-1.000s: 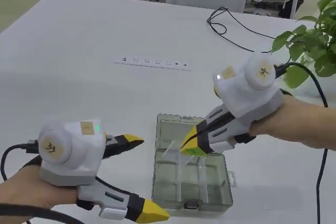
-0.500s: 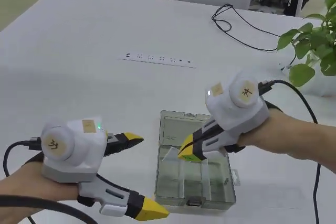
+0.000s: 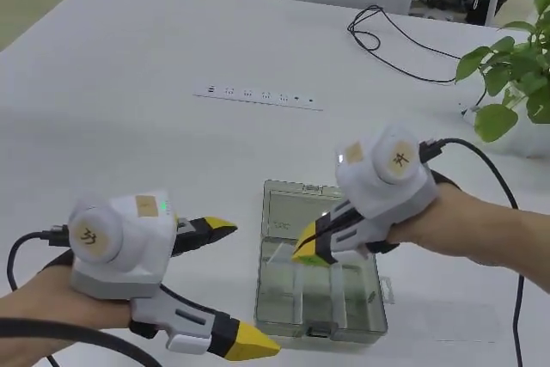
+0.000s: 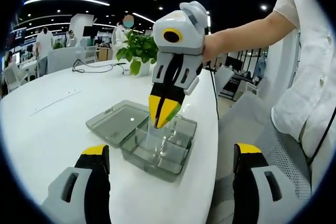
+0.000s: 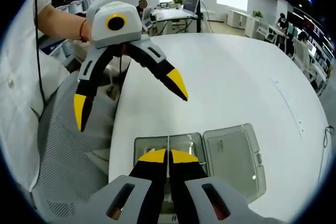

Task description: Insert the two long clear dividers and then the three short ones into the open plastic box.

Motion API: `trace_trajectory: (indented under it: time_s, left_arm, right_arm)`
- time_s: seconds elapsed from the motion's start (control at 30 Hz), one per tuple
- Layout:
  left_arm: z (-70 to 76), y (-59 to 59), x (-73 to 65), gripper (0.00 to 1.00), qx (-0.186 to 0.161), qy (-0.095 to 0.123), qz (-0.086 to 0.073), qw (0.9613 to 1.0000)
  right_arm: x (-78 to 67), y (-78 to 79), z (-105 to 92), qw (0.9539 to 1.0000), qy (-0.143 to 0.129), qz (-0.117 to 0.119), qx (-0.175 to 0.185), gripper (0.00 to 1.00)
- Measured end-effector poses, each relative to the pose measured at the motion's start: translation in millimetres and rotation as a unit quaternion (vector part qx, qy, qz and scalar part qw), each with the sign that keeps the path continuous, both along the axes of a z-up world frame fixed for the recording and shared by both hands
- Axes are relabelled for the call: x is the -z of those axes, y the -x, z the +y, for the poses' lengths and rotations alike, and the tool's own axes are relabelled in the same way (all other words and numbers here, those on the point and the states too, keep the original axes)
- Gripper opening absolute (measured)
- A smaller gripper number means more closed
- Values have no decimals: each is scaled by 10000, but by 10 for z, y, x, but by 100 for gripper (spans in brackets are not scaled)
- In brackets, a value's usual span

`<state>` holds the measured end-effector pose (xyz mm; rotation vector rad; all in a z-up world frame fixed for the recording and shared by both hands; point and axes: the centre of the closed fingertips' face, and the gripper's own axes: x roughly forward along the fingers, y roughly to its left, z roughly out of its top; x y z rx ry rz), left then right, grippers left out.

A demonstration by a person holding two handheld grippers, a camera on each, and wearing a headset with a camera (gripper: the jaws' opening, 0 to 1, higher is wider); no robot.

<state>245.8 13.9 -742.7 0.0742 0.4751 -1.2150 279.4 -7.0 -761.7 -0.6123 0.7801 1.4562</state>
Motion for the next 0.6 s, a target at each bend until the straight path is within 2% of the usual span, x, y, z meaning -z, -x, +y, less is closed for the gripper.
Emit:
trace_trajectory:
  time_s: [0.27, 0.47, 0.6]
  left_arm:
    - [7, 3, 10, 100, -12, 2, 6, 10000]
    - [2, 12, 20, 100, -2, 5, 21, 10000]
    - [2, 14, 22, 100, -10, 6, 31, 10000]
  right_arm:
    - [47, 4, 43, 10000, 2, -36, 3, 3]
    - [169, 40, 97, 9992, 238, -226, -225, 2]
    - [242, 38, 121, 9990, 299, -242, -244, 2]
